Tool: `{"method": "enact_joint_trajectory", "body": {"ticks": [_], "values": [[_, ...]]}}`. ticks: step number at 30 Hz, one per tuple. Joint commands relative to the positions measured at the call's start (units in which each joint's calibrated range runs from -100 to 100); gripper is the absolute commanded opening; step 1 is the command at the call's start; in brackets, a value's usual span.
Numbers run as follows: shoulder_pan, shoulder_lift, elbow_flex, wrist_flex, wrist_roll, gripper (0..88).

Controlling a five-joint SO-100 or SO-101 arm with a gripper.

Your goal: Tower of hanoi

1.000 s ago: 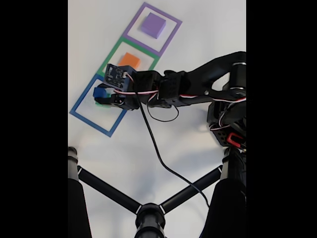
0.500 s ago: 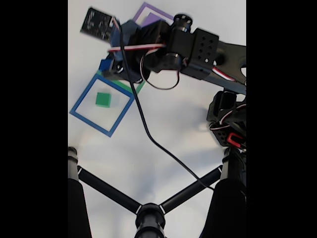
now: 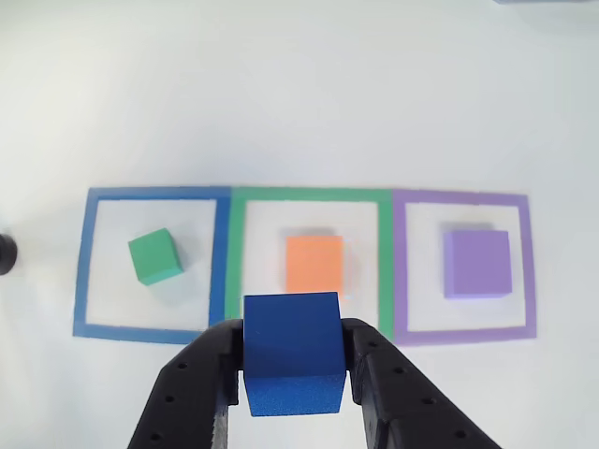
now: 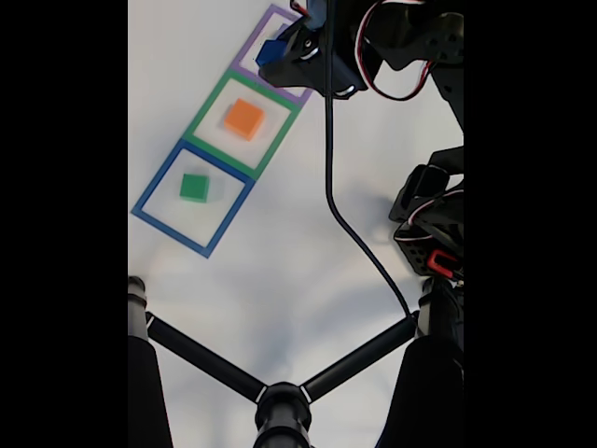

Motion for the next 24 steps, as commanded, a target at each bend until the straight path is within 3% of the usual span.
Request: {"method": "enact_joint_trajectory", "body": {"ticks": [1,12,16,24], "values": [[5.2,-2.1,-2.3,0.6,0.0,0.0],[15.6,-6.0,7.9,-3.8,0.0,0.0],[20.2,-11.0,23.6,-15.2,0.0,0.0],[27.6,-18.3,61.6,-50.5,0.0,0.0]]}}
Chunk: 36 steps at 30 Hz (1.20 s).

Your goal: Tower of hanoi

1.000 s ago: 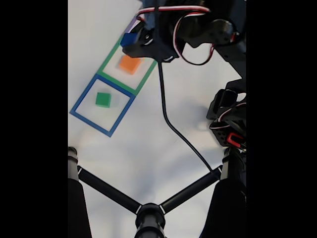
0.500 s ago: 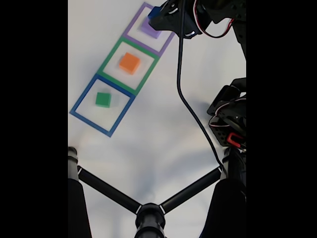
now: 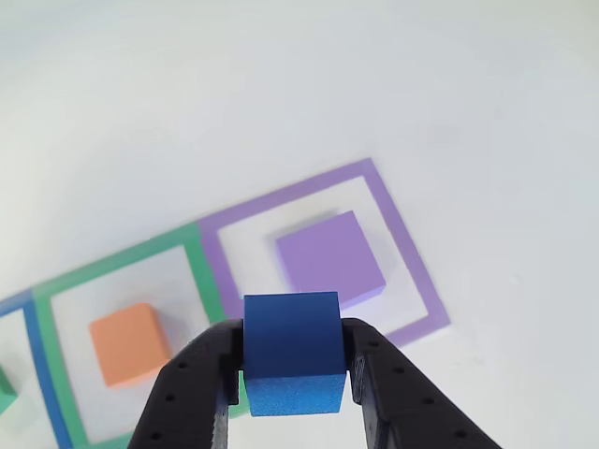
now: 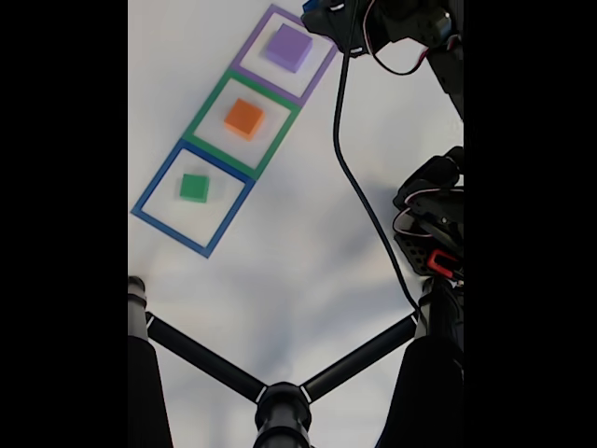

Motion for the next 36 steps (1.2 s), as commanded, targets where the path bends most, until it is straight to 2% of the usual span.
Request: {"method": "enact_joint_trajectory", "body": {"ticks": [1,7,16,24,36], "values": [[2.9,-2.6,17.0,-21.2,0.0,0.0],[4.1,2.1,33.5,-46.7,0.0,0.0],[3.7,17.8,38.1,-70.2,0.0,0.0],[4.7,29.9,37.6,-82.5,0.0,0.0],[5.0,41.1,36.1,-94.1,0.0,0.0]]}}
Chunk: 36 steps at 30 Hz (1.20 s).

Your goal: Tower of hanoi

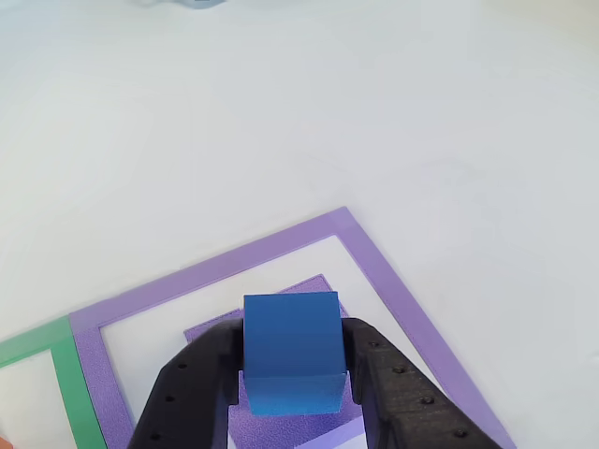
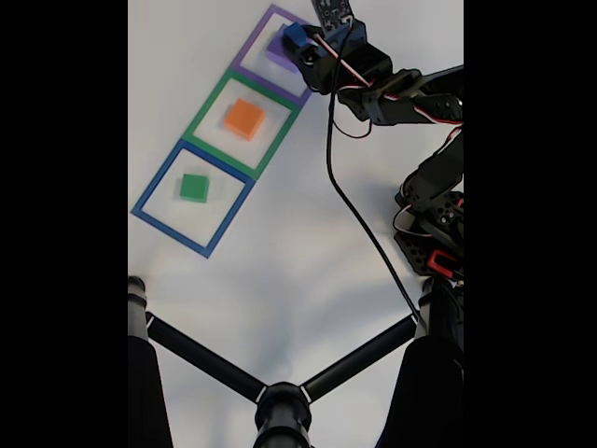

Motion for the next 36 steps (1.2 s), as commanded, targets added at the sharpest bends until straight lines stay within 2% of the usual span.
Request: {"method": "enact_joint_trajectory", "body": {"ticks": [1,14,16,19,31,36], "values": [[0.3,2.1,-2.6,-4.3,0.0,0.0],[0.4,6.8,-4.5,-7.2,0.0,0.6],[0.5,7.0,-4.5,-7.2,0.0,3.4],[0.8,7.6,-4.4,-7.8,0.0,12.6],[1.2,3.7,-3.3,-6.8,0.0,23.8],[0.0,-7.3,-4.0,3.8,0.0,24.1]]}}
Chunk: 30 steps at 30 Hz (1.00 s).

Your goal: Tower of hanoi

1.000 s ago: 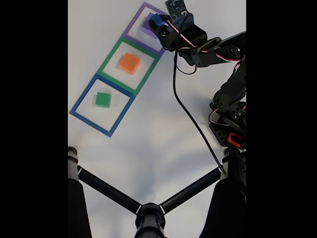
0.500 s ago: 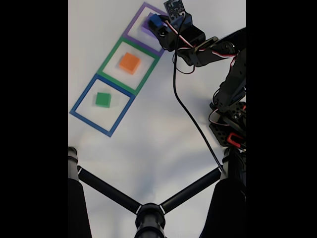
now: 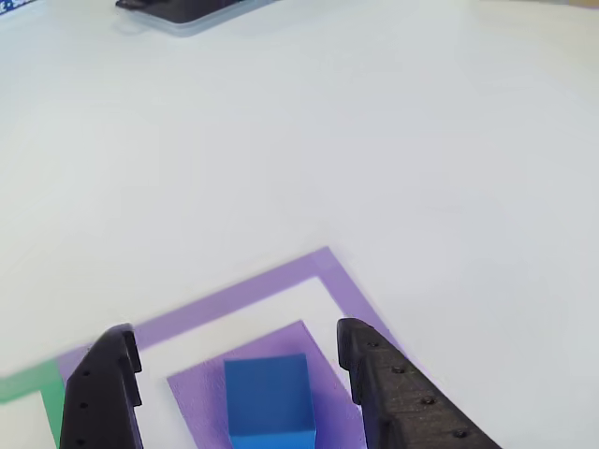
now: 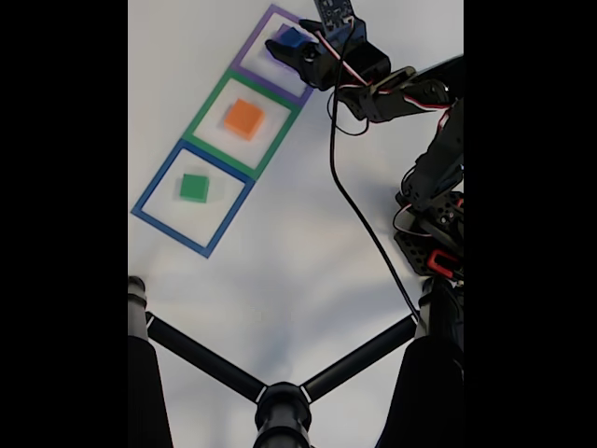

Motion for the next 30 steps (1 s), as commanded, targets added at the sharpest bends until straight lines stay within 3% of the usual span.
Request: {"method": "enact_joint_trajectory", "body": {"ticks": [1,7,14,18,24,30], "values": [[-1.6,-13.3,-2.7,11.6,0.0,24.2],[-4.2,-29.1,-14.7,42.7,0.0,20.4],[-8.7,-38.1,-35.9,80.0,0.0,0.8],[-12.0,-39.0,-49.2,99.0,0.0,0.0],[-17.5,-40.6,-59.3,113.3,0.0,0.0],[-22.6,-42.6,-60.6,116.4,0.0,0.0]]}}
